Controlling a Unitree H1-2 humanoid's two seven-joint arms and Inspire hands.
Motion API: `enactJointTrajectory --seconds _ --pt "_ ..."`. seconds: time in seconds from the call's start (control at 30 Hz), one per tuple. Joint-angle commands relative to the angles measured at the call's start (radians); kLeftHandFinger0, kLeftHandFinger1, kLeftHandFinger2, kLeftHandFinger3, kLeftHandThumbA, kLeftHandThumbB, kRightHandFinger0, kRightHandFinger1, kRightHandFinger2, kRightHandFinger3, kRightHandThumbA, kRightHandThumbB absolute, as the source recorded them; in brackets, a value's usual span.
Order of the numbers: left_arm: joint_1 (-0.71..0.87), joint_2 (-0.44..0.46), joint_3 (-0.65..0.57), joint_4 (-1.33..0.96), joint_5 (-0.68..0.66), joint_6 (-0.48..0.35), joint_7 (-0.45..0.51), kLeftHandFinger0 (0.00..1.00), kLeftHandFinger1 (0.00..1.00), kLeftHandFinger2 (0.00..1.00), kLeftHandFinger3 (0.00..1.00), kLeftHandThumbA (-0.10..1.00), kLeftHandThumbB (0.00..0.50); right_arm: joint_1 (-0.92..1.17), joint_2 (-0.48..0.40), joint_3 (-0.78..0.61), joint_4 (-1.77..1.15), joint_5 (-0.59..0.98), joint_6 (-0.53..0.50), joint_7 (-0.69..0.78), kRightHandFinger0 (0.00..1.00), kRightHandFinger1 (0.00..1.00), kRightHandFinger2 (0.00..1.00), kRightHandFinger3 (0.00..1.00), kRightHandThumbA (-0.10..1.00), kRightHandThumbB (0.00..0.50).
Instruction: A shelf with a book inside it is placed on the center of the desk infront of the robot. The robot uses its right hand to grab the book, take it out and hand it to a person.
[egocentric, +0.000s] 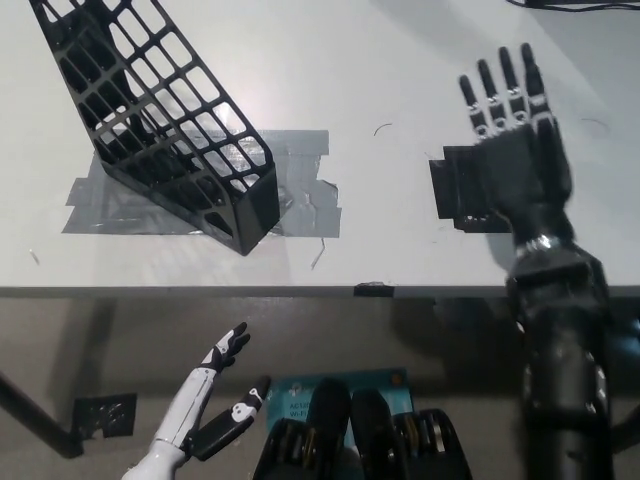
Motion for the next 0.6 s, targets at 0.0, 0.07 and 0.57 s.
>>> enactJointTrajectory --seconds 0.0,0.07,0.57 --pt "-0.023 0.015 0.014 -0.028 -0.022 -0.024 0.006 1.00 1.00 1.00 1.00 0.65 0.341 0.235 -0.102 0.188 -0.570 -0.079 0.098 0.123 1.00 1.00 1.00 1.00 0.88 0.500" --pt "-0.027 0.016 0.017 -0.023 -0.028 -0.025 0.005 1.00 1.00 1.00 1.00 0.65 0.341 0.274 -0.116 0.202 -0.604 -0.075 0.094 0.131 1.00 1.00 1.00 1.00 0.87 0.500" --pt "0.022 0.006 0.016 -0.015 -0.040 -0.039 0.005 1.00 1.00 1.00 1.00 0.71 0.331 0.688 -0.219 0.342 -0.321 -0.302 -0.173 0.295 1.00 1.00 1.00 1.00 1.00 0.487"
